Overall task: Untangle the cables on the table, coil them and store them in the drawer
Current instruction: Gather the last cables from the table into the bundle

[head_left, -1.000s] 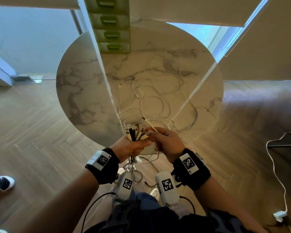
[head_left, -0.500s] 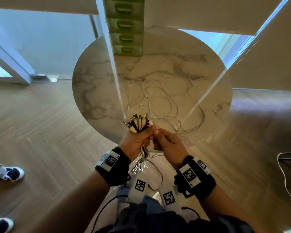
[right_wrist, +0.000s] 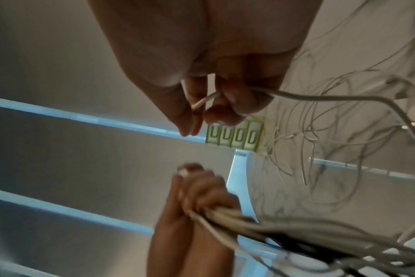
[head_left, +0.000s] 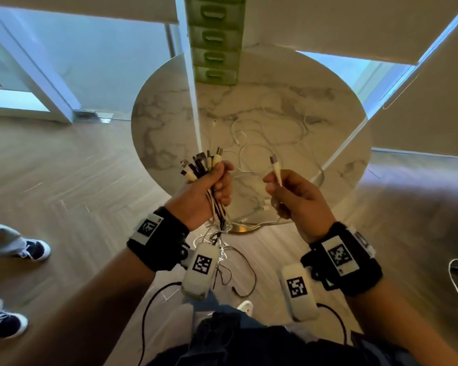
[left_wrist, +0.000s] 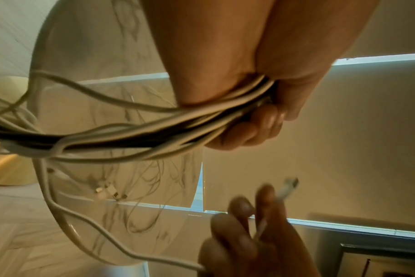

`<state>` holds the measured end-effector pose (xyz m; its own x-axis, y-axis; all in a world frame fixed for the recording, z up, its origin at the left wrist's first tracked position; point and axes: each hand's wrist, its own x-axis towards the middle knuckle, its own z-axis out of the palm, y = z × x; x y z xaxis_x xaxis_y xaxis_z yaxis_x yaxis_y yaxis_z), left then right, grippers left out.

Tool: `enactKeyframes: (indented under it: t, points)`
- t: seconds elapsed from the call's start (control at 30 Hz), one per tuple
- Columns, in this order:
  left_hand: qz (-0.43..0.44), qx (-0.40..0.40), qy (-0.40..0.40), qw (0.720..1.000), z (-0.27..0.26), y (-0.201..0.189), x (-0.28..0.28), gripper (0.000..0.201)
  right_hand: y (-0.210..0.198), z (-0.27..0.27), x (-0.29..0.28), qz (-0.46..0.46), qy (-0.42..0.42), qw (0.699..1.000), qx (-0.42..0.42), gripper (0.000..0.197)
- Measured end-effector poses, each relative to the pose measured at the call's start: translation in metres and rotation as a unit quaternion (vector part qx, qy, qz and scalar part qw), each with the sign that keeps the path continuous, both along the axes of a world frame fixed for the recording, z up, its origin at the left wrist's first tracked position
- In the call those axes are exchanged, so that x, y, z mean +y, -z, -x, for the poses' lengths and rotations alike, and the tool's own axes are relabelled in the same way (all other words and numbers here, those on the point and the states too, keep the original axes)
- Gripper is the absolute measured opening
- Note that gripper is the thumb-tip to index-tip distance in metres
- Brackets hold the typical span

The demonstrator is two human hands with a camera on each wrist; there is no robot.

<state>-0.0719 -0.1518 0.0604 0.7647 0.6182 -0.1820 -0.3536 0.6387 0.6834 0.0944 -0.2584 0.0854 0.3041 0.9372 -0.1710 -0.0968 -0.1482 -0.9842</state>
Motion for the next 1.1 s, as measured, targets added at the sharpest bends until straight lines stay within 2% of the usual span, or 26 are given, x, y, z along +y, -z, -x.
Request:
enactKeyframes:
  t: [0.07,0.13,0.27,0.37,0.43,0.5,0.63,0.87,0.97,1.03,1.1]
  points:
    - [-0.004,0.002,-0.008,1.0,-0.011,-0.005,-0.01,0.016,0.0,0.013,0.003,0.008,-0.04,0.996,-0.085,0.015]
    - [-0.026,0.032,-0.034,0.999,-0.016,-0.006,-0.015,0.017,0.001,0.017,0.002,0.007,-0.04,0.991,-0.125,0.016]
    - [-0.101,0.144,-0.081,0.981,0.001,0.002,-0.013,0.021,-0.009,-0.015,-0.014,-0.005,0.04,0.983,-0.18,0.023]
    - [-0.049,0.174,-0.11,0.977,0.029,0.01,-0.007,0.02,-0.014,-0.058,-0.031,0.01,0.112,0.953,-0.28,0.02]
    - [-0.038,0.203,-0.128,0.97,0.048,0.015,-0.006,0.018,-0.01,-0.077,-0.041,0.037,0.123,0.938,-0.323,0.022]
    - [-0.036,0.211,-0.132,0.968,0.058,0.019,-0.009,0.019,-0.001,-0.082,-0.043,0.069,0.105,0.937,-0.327,0.023]
    - [-0.032,0.195,-0.092,0.976,0.049,0.02,-0.025,0.026,0.024,-0.057,-0.032,0.09,0.04,0.961,-0.259,0.018]
    - [-0.022,0.189,-0.066,0.979,0.032,0.016,-0.031,0.04,0.066,-0.019,-0.029,0.155,-0.15,0.938,-0.27,0.025]
    - [-0.012,0.162,-0.066,0.985,0.047,0.015,-0.022,0.042,0.082,-0.03,-0.046,0.222,-0.138,0.933,-0.246,0.02]
    - [-0.012,0.145,-0.062,0.987,0.056,0.014,-0.019,0.043,0.093,-0.038,-0.058,0.27,-0.134,0.918,-0.258,0.017]
    - [-0.02,0.135,-0.051,0.989,0.058,0.014,-0.018,0.037,0.096,-0.041,-0.064,0.286,-0.141,0.91,-0.265,0.015]
